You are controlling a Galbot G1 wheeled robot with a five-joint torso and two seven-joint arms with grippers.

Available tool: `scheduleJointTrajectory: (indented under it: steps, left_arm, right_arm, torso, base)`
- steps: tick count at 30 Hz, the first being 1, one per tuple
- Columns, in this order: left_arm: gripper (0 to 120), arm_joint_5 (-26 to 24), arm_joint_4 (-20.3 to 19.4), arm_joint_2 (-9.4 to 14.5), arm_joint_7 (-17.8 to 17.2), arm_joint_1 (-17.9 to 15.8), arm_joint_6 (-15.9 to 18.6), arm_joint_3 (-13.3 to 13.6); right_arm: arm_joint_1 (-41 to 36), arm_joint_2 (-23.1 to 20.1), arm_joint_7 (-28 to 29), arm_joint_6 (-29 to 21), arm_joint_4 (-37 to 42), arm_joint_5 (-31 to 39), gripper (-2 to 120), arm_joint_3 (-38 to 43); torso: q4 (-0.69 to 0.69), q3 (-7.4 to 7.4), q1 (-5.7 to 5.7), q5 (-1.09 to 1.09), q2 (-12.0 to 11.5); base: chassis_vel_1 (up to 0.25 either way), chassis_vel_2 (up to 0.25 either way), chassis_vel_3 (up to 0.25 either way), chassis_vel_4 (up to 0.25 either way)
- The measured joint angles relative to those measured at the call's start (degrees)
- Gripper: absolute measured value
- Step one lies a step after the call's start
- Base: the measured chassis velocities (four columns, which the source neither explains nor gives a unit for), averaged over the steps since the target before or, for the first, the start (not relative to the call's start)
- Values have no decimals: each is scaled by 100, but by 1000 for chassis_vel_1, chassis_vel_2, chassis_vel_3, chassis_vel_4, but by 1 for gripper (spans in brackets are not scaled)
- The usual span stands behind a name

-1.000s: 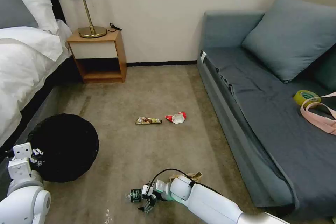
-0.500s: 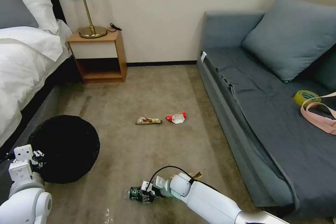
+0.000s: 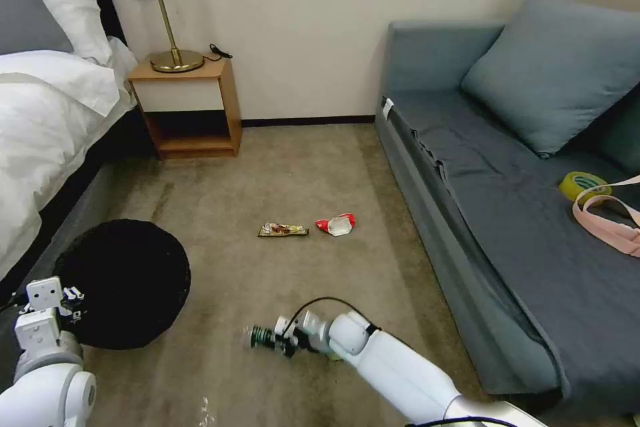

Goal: Pick up the trash bin, then pick up the garbage on the floor and place it into the trash bin.

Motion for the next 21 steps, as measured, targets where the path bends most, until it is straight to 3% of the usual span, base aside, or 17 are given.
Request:
scheduleJointTrajectory:
  steps: [5, 12, 15, 21]
  left_arm:
    - [2, 0, 55, 8, 0, 46, -76, 0]
    - [2, 62, 62, 56, 3, 84, -129, 74]
    - [2, 144, 21, 20, 8, 59, -126, 186]
    - [2, 259, 8, -66, 10, 6, -106, 370]
  right_arm:
    - [219, 137, -19, 60, -7, 56, 23, 717]
    - [461, 153, 21, -53, 489, 656, 23, 955]
    - [495, 277, 250, -299, 1260, 1643, 23, 690]
    - [389, 625, 484, -400, 1804, 2516, 23, 363]
  torso:
    - [0, 0, 0, 0, 0]
    - [-1, 0, 0, 0, 0]
    - [0, 0, 0, -1, 0]
    - [1, 0, 0, -1, 0]
  base:
    - [0, 0, 0, 0]
    - [0, 0, 0, 0]
    - [0, 0, 0, 0]
    - [0, 0, 0, 0]
